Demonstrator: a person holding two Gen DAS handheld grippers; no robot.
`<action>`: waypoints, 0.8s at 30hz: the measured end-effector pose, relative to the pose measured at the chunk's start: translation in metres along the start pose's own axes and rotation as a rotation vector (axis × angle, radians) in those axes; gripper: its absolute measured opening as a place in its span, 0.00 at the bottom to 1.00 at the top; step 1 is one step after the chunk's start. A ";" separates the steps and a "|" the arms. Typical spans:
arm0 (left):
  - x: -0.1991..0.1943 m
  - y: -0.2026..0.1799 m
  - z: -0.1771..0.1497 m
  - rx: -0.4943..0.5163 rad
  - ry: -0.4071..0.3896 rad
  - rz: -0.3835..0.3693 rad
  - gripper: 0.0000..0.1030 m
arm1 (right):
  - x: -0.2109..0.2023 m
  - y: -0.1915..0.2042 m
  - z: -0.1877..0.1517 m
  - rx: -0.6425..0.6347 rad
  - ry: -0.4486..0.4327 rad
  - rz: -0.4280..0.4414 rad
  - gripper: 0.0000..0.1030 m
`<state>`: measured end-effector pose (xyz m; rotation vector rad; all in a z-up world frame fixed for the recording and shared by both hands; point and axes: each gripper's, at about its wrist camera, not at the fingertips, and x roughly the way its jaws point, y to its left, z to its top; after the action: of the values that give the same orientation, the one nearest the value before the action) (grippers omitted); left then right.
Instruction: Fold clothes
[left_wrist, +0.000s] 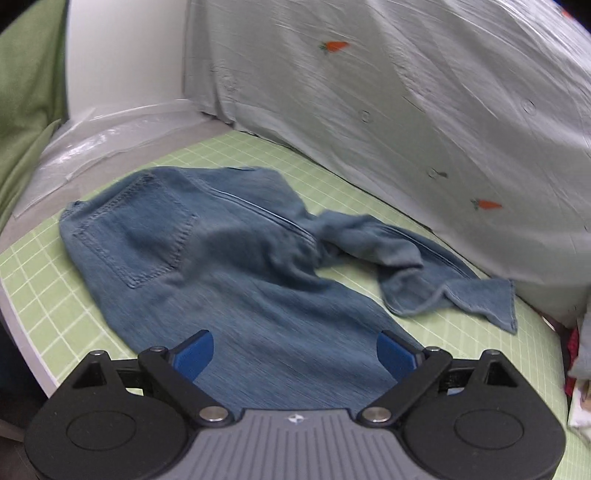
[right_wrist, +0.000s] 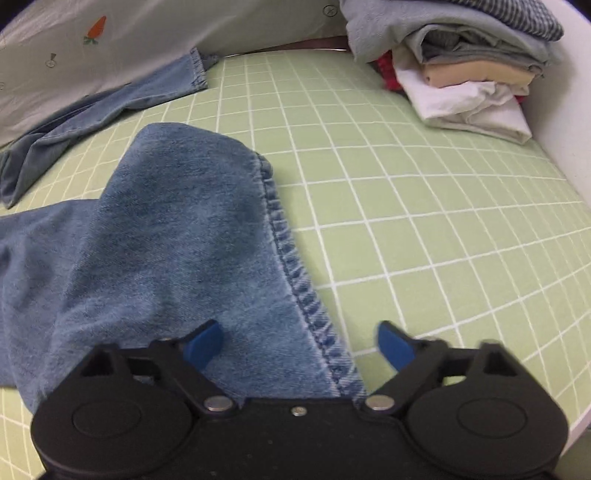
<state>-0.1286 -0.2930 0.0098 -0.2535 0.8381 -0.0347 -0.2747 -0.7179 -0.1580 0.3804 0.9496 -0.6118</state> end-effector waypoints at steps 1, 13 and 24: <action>0.000 -0.010 -0.002 0.026 0.006 0.000 0.92 | -0.002 -0.001 0.000 -0.011 -0.013 0.009 0.49; 0.017 -0.065 0.007 0.137 0.015 -0.046 0.92 | -0.072 -0.085 0.022 0.182 -0.155 -0.102 0.12; 0.032 -0.036 0.012 0.113 0.086 0.019 0.92 | -0.043 -0.046 0.033 0.058 -0.091 -0.166 0.98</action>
<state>-0.0961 -0.3298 0.0029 -0.1386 0.9205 -0.0752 -0.3014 -0.7580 -0.1053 0.3247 0.8830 -0.8025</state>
